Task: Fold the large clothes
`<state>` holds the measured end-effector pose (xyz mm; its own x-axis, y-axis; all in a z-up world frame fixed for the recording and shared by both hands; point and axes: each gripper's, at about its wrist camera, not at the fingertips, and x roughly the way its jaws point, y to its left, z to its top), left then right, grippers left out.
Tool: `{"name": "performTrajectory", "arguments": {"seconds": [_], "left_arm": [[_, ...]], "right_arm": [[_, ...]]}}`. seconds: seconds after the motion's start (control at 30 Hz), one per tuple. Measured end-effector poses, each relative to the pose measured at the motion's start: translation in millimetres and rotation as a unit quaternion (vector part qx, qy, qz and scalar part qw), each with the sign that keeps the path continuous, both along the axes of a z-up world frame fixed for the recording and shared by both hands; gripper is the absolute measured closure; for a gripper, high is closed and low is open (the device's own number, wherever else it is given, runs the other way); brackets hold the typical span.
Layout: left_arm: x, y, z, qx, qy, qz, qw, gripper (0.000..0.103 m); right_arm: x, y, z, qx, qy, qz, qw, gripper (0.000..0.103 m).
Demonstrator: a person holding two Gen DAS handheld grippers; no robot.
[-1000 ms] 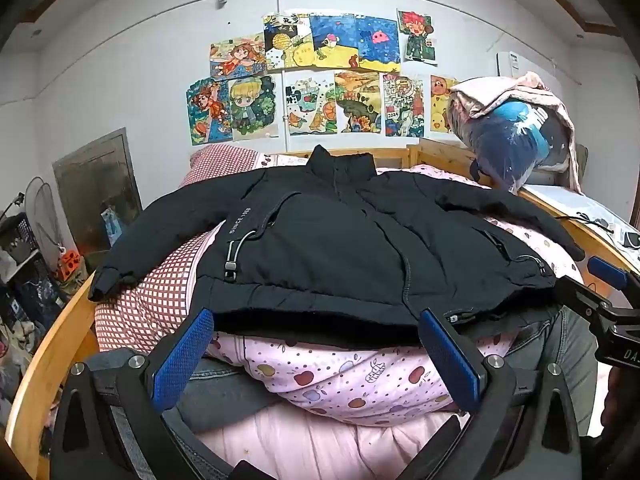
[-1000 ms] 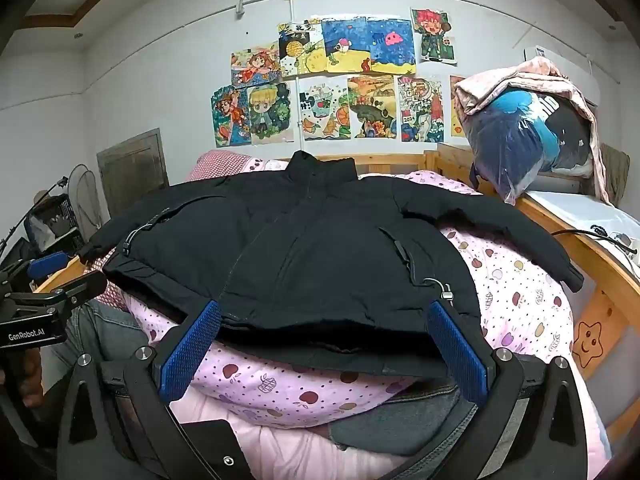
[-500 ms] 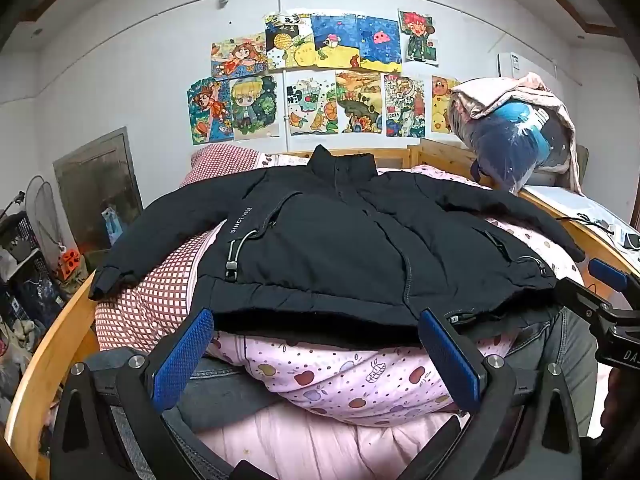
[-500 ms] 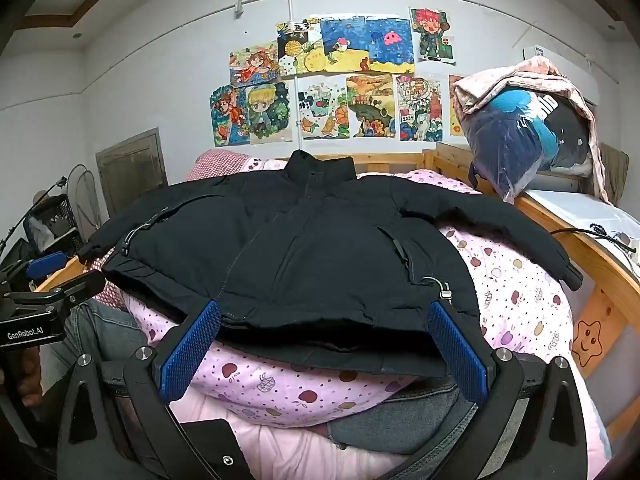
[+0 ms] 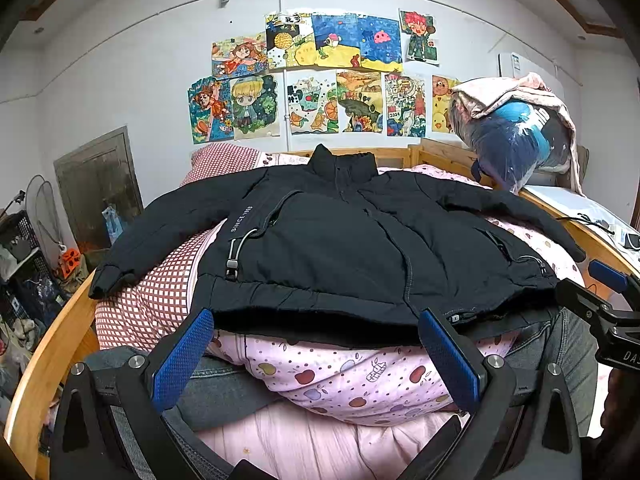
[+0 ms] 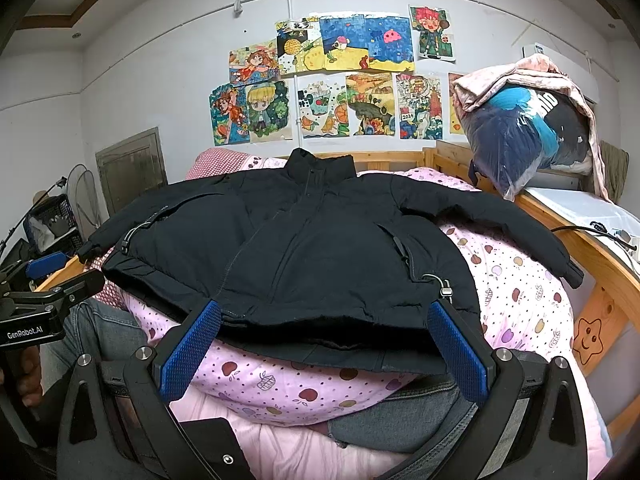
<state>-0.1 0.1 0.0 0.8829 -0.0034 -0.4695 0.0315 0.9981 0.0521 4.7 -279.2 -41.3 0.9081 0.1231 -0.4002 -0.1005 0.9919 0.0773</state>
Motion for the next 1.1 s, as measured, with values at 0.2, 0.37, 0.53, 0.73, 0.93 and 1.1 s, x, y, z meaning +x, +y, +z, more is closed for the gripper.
{"name": "performTrajectory", "arguments": {"seconds": [0.2,0.37,0.53,0.73,0.93,1.1], "left_arm": [[0.0,0.1,0.0,0.000,0.000,0.000,1.0000,0.000],[0.1,0.1,0.0,-0.001,0.000,0.000,1.0000,0.000],[-0.1,0.1,0.1,0.000,0.000,0.000,1.0000,0.000],[0.0,0.0,0.0,-0.001,0.001,0.000,1.0000,0.000],[0.1,0.1,0.0,-0.001,0.001,0.000,1.0000,0.000],[0.1,0.1,0.0,-0.001,0.001,0.000,1.0000,0.000]], "right_arm": [[0.7,0.2,-0.1,0.000,0.000,0.000,1.000,0.001],[0.9,0.5,0.0,0.002,0.002,0.001,1.000,0.001],[1.3,1.9,-0.4,0.002,0.002,0.001,1.000,0.001],[0.7,0.6,-3.1,0.002,0.002,0.001,1.000,0.001],[1.1,0.3,-2.4,0.002,0.002,0.001,1.000,0.001],[1.1,0.3,-2.5,0.002,0.003,0.001,1.000,0.001]]}}
